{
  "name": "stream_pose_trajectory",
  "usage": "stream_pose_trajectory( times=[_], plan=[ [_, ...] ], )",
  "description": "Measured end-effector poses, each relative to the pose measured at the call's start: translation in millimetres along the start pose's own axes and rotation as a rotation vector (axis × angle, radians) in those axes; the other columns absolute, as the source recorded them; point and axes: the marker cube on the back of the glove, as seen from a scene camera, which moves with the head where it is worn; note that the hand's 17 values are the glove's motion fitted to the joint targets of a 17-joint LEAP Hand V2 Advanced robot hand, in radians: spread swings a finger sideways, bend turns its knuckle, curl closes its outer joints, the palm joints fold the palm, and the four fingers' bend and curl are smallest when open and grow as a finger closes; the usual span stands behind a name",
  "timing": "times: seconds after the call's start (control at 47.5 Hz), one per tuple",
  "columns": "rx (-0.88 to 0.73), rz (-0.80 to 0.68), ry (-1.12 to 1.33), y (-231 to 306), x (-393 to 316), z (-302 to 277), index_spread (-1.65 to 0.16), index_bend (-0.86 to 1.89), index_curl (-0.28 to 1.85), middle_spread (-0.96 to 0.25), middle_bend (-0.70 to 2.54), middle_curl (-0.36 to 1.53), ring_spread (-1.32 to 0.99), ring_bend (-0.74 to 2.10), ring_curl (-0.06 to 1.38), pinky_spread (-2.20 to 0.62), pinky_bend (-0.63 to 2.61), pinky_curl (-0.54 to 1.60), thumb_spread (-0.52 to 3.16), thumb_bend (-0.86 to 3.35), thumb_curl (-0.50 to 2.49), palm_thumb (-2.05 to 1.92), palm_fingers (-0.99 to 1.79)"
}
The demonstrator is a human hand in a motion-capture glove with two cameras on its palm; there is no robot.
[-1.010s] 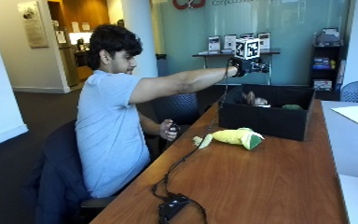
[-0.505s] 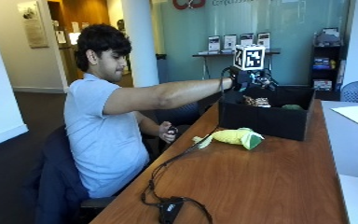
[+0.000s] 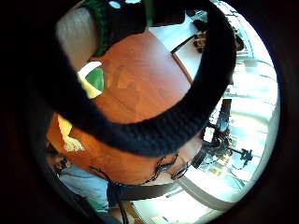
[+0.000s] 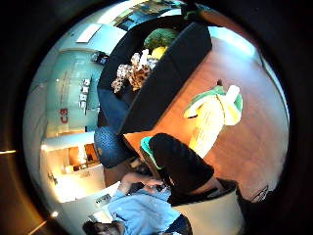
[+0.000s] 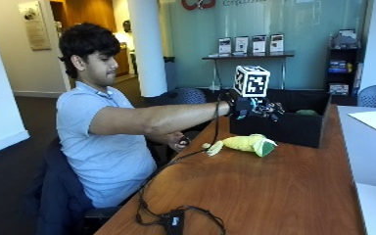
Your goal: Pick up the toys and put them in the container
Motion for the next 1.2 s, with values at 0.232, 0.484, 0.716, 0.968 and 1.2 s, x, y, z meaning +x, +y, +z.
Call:
stream_pose_trajectory(
  times=[0.232,0.484,0.716,0.968,1.2],
  plan=[
    [0.042,0.041,-0.071,14.6,4.5,11.0,-0.35,0.18,0.39,-0.05,0.16,0.34,-0.06,0.17,0.34,0.08,0.77,0.36,1.24,-0.07,0.17,-0.1,-0.07],
    [0.04,0.049,-0.069,16.3,2.5,14.8,-0.34,0.19,0.38,-0.04,0.17,0.33,-0.05,0.18,0.32,0.08,0.75,0.35,1.23,-0.07,0.17,-0.1,-0.05],
    [0.008,-0.013,-0.044,17.8,9.2,22.8,-0.34,0.18,0.37,-0.04,0.18,0.33,-0.05,0.18,0.31,0.09,0.75,0.35,1.23,-0.07,0.17,-0.1,-0.05],
    [-0.121,-0.517,0.064,12.1,2.6,57.1,-0.35,0.23,0.38,-0.06,0.2,0.34,-0.07,0.16,0.29,0.1,0.67,0.33,1.22,-0.07,0.17,-0.1,-0.03],
    [-0.12,-0.777,0.203,-15.2,-15.1,106.8,-0.37,0.25,0.39,-0.09,0.19,0.35,-0.12,0.17,0.27,0.1,0.63,0.32,1.23,-0.06,0.17,-0.09,-0.02]
  ],
)
